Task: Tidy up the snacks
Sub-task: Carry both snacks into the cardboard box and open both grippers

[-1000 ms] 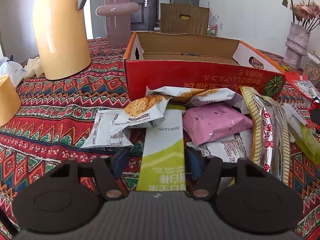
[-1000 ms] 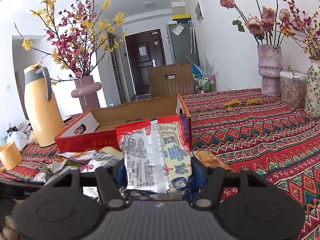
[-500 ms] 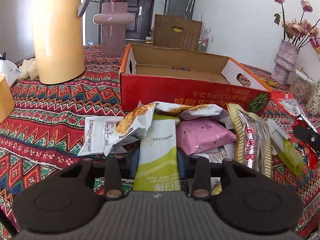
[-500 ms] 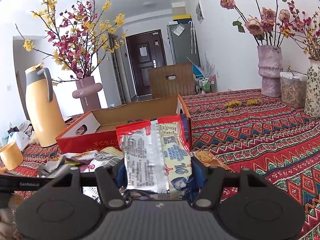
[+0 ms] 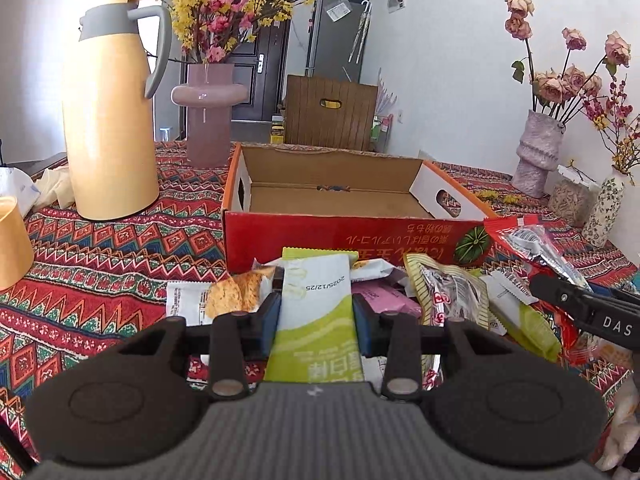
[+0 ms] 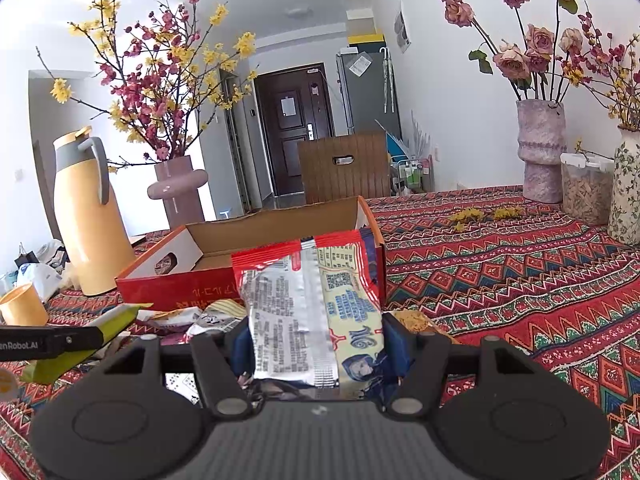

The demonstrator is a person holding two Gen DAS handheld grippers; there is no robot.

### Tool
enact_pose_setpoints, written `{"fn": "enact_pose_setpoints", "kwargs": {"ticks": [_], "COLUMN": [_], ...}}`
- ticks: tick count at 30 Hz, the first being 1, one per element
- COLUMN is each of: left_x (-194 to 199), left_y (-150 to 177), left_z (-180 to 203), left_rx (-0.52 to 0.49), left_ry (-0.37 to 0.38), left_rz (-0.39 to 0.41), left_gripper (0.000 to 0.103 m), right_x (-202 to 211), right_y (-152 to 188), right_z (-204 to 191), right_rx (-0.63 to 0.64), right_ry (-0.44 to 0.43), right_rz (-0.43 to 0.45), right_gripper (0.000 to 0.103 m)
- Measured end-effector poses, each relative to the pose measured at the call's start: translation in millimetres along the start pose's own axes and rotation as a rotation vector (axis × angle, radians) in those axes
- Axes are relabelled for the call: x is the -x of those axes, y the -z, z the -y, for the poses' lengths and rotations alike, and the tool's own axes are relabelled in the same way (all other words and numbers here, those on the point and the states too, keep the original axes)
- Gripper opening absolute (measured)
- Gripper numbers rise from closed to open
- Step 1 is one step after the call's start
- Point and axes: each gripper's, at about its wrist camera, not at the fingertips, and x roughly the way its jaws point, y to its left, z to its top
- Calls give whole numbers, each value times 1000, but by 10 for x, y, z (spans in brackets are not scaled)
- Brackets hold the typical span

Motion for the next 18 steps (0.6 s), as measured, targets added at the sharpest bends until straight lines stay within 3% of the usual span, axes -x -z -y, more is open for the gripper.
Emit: {"fn": "enact_pose_setpoints", "kwargs": {"ticks": [18], "left_x": [-64], "left_y": [-482], "left_z": [178], "left_rx": [-38], "left_ry": [-19], "left_rz": [101], "left_gripper": [38], "right_x": [-268], "right_y": [-399], "right_z": [-47], "right_rx": [37], "right_ry": [4], "right_rz": [69], "right_gripper": [63]}}
